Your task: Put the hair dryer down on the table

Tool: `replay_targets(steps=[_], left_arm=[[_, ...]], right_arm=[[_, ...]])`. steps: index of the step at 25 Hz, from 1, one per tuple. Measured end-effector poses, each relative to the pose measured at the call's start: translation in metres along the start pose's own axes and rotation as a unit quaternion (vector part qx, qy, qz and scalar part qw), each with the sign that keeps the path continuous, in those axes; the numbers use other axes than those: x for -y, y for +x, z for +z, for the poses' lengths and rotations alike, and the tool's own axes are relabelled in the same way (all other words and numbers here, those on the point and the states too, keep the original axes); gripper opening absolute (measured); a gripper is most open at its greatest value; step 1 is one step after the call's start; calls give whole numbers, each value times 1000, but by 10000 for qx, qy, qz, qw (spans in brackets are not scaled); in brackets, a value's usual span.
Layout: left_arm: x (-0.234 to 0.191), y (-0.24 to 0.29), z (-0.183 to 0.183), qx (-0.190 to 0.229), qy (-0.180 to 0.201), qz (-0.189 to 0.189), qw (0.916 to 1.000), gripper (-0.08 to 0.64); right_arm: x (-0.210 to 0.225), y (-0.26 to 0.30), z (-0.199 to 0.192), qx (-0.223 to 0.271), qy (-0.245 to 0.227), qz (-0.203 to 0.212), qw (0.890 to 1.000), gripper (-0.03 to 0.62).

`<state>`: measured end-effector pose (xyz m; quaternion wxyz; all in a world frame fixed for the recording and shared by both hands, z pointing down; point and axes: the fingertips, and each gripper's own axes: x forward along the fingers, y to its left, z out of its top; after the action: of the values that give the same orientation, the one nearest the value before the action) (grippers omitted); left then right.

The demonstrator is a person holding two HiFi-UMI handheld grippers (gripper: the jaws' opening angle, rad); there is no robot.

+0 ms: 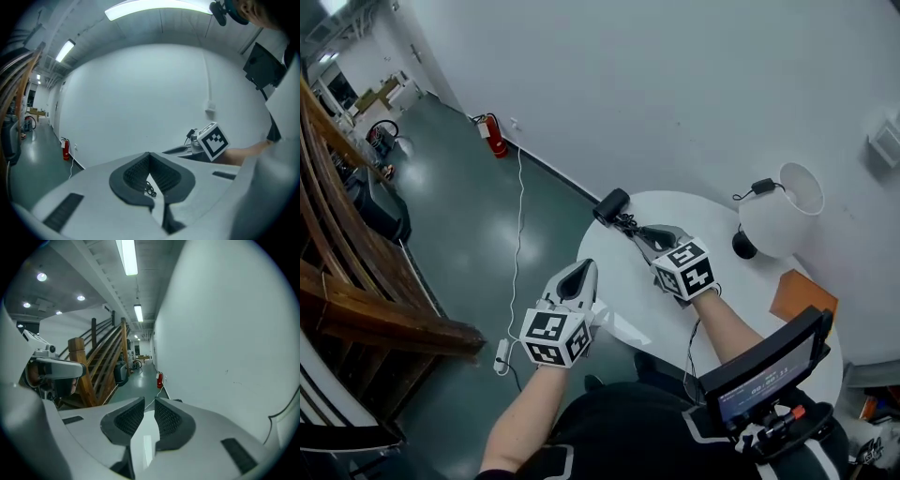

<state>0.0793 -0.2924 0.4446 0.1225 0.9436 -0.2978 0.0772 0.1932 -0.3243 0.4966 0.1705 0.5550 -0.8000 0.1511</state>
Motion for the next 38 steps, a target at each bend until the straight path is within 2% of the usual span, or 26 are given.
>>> replay_targets(steps=[8, 13, 23, 33, 38], left_arm=[[7, -21, 17, 247, -64, -46, 9997, 5], [12, -34, 27, 406, -34, -115, 9991, 5], [17, -52, 46, 636, 211, -179, 9976, 5], [28, -64, 50, 765, 268, -309, 9962, 5], [40, -61, 53, 781, 356, -572, 9947, 5]], right_arm=[[-27, -52, 29, 616, 202, -321, 9974, 62], [-38, -82, 47, 1008, 154, -611, 9929, 49], [-51, -119, 51, 1340, 417, -1014, 9849, 46], [-64, -143, 59, 1622, 413, -1336, 9768, 43], [-64, -156, 54, 1652, 490, -1609, 9718, 43]])
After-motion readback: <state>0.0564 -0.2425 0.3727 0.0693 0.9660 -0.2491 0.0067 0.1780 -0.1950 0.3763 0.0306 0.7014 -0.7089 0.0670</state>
